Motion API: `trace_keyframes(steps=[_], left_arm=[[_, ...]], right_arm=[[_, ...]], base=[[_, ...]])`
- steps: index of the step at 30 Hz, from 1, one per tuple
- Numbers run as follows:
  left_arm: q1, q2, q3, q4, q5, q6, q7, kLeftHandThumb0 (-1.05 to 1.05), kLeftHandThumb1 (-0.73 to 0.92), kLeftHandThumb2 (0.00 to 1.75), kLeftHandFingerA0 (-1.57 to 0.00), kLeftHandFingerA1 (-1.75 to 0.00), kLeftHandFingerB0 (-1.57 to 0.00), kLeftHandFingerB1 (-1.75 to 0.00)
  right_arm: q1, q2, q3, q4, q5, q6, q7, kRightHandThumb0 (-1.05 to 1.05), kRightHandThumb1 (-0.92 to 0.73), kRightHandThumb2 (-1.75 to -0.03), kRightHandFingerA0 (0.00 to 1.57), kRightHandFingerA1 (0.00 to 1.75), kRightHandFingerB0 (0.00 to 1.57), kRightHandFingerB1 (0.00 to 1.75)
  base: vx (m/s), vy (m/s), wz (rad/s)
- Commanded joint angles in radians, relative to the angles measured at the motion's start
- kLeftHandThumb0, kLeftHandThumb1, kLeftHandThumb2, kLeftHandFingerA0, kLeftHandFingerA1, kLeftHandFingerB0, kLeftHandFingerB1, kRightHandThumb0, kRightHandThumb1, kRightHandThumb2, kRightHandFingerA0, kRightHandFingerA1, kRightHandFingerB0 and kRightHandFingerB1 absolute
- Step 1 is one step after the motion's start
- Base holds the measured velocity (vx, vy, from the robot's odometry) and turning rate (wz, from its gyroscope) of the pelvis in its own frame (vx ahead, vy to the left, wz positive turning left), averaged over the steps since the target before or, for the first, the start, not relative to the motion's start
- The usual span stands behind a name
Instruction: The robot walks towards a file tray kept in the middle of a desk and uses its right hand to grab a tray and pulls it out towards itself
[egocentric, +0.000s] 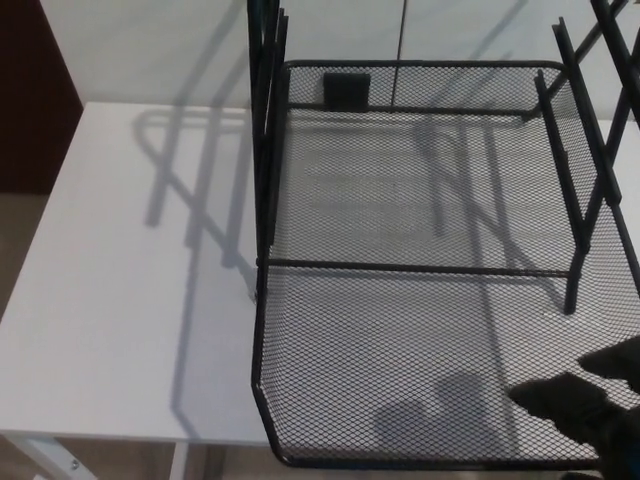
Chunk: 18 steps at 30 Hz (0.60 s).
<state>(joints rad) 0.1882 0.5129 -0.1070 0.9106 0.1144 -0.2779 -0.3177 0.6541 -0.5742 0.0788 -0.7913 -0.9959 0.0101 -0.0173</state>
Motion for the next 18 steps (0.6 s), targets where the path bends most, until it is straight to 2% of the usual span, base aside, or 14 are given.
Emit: trace_keyframes(steps=[1, 2, 3, 4, 5, 6, 7, 8, 9, 13, 14, 16, 17, 18], left_arm=[[-0.037, 0.064, -0.011, -0.013, 0.041, -0.005, -0.037, -0.35, 0.53, 0.56, -0.62, -0.43, -0.56, -0.49], [-0.044, 0.062, -0.011, 0.003, 0.042, -0.008, -0.035, -0.47, 0.45, 0.81, -0.62, -0.58, -0.54, -0.6], [-0.06, 0.057, -0.015, 0.024, 0.048, -0.006, -0.027, -0.48, 0.45, 0.82, -0.62, -0.58, -0.54, -0.6], [-0.068, 0.056, -0.017, 0.025, 0.05, -0.002, -0.024, -0.48, 0.45, 0.82, -0.62, -0.58, -0.54, -0.6], [-0.071, 0.057, -0.017, 0.025, 0.051, -0.011, -0.027, -0.39, 0.52, 0.56, -0.65, -0.43, -0.59, -0.5], [-0.07, 0.058, -0.017, 0.018, 0.051, -0.013, -0.027, -0.39, 0.52, 0.56, -0.65, -0.43, -0.59, -0.5], [-0.082, 0.057, -0.019, 0.009, 0.054, -0.002, -0.027, -0.44, 0.44, 0.81, -0.61, -0.59, -0.52, -0.6], [-0.084, 0.058, -0.021, 0.011, 0.056, -0.006, -0.024, -0.39, 0.52, 0.56, -0.66, -0.43, -0.59, -0.5], [-0.093, 0.056, -0.021, 0.014, 0.056, -0.002, -0.026, -0.45, 0.44, 0.81, -0.61, -0.59, -0.53, -0.6], [-0.108, 0.05, -0.02, 0.007, 0.051, 0.005, -0.035, -0.42, 0.44, 0.81, -0.6, -0.59, -0.51, -0.6], [-0.11, 0.05, -0.023, 0.01, 0.054, 0.002, -0.032, -0.4, 0.49, 0.57, -0.65, -0.45, -0.56, -0.51], [-0.111, 0.051, -0.025, 0.01, 0.056, 0.0, -0.032, -0.44, 0.45, 0.81, -0.61, -0.59, -0.5, -0.6], [-0.11, 0.051, -0.026, 0.0, 0.057, 0.009, -0.032, -0.38, 0.53, 0.56, -0.64, -0.43, -0.56, -0.51], [-0.109, 0.052, -0.026, -0.003, 0.058, 0.009, -0.033, -0.38, 0.53, 0.56, -0.64, -0.43, -0.56, -0.51]], right_arm=[[-0.19, -0.364, -1.609, 0.122, 2.384, 0.031, 1.007, -0.63, -0.62, -0.6, 0.54, 0.48, 0.67, 0.42], [-0.189, -0.364, -1.611, 0.123, 2.386, 0.032, 1.008, -0.63, -0.62, -0.6, 0.54, 0.48, 0.67, 0.42], [-0.196, -0.369, -1.612, 0.127, 2.386, 0.038, 1.009, -0.63, -0.62, -0.6, 0.54, 0.48, 0.67, 0.42], [-0.204, -0.374, -1.609, 0.13, 2.384, 0.04, 1.009, -0.63, -0.62, -0.6, 0.54, 0.48, 0.67, 0.42], [-0.202, -0.375, -1.611, 0.133, 2.385, 0.038, 1.009, -0.63, -0.62, -0.6, 0.54, 0.48, 0.67, 0.42], [-0.2, -0.376, -1.612, 0.134, 2.386, 0.036, 1.009, -0.63, -0.62, -0.6, 0.54, 0.48, 0.67, 0.42], [-0.206, -0.38, -1.61, 0.137, 2.382, 0.034, 1.007, -0.63, -0.62, -0.6, 0.54, 0.48, 0.67, 0.42], [-0.201, -0.381, -1.611, 0.138, 2.384, 0.03, 1.007, -0.63, -0.62, -0.6, 0.54, 0.48, 0.67, 0.42], [-0.199, -0.383, -1.614, 0.141, 2.385, 0.026, 1.006, -0.63, -0.62, -0.6, 0.54, 0.48, 0.67, 0.42], [-0.186, -0.389, -1.632, 0.149, 2.396, 0.019, 1.008, -0.63, -0.62, -0.6, 0.54, 0.48, 0.67, 0.42], [-0.181, -0.389, -1.634, 0.15, 2.399, 0.015, 1.008, -0.63, -0.62, -0.6, 0.54, 0.48, 0.67, 0.42], [-0.173, -0.39, -1.638, 0.152, 2.404, 0.01, 1.01, -0.63, -0.62, -0.6, 0.54, 0.48, 0.67, 0.42], [-0.17, -0.391, -1.644, 0.155, 2.408, 0.009, 1.012, -0.63, -0.62, -0.6, 0.54, 0.48, 0.67, 0.42], [-0.168, -0.391, -1.644, 0.156, 2.409, 0.008, 1.012, -0.63, -0.62, -0.6, 0.54, 0.48, 0.67, 0.42]], base=[[0.0, 0.0, 0.0], [0.0, 0.0, 0.0], [0.0, 0.0, 0.0], [0.0, 0.0, 0.0], [0.0, 0.0, 0.0], [0.0, 0.0, 0.0], [0.0, 0.0, 0.0], [0.0, 0.0, 0.0], [0.0, 0.0, 0.0], [0.0, 0.0, 0.0], [0.0, 0.0, 0.0], [0.0, 0.0, 0.0], [0.0, 0.0, 0.0], [0.0, 0.0, 0.0]])
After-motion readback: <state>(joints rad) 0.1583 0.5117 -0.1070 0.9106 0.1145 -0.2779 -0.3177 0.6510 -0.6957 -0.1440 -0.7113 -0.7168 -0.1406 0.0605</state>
